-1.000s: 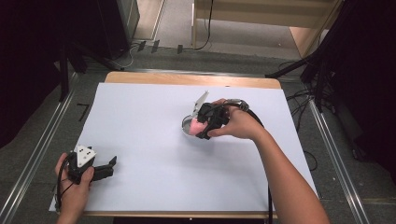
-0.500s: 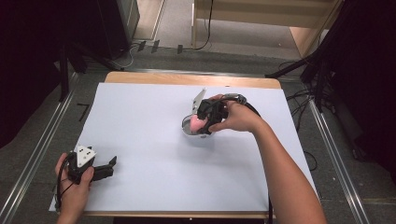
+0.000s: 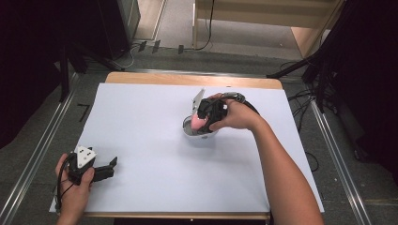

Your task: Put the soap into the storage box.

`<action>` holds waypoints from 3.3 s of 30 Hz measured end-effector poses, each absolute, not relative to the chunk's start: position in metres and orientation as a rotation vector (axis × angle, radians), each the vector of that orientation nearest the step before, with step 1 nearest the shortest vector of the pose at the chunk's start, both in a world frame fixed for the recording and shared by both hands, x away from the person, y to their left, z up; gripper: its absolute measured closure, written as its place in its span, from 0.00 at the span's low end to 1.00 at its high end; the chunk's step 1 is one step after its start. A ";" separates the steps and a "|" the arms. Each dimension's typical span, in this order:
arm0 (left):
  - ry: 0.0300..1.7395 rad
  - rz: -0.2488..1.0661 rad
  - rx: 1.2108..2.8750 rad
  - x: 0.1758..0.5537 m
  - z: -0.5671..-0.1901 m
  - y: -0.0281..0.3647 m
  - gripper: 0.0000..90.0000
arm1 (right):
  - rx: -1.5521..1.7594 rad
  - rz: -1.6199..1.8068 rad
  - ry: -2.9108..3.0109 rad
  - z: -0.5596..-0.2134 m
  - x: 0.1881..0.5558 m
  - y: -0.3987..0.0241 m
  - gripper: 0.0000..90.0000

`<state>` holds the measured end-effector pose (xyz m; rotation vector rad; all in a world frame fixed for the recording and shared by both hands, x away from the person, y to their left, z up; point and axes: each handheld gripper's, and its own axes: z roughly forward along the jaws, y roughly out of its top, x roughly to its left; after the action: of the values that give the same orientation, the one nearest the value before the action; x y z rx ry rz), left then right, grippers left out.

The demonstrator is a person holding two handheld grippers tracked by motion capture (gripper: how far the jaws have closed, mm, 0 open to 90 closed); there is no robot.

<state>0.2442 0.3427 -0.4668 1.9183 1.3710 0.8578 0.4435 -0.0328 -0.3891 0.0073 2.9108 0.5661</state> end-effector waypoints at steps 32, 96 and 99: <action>1.374 0.861 1.922 0.244 -0.467 0.342 0.09 | 0.529 0.738 2.791 -0.390 0.427 -0.077 0.31; 1.376 0.873 1.934 0.244 -0.467 0.341 0.08 | 1.056 0.985 2.516 -0.454 0.335 -0.204 0.30; 1.376 0.874 1.933 0.244 -0.467 0.341 0.08 | 1.052 0.995 2.508 -0.457 0.331 -0.208 0.30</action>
<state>0.2443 0.3412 -0.4669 1.9332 1.3759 0.8739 0.3307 -0.2078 -0.4572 1.0519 2.5079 0.9949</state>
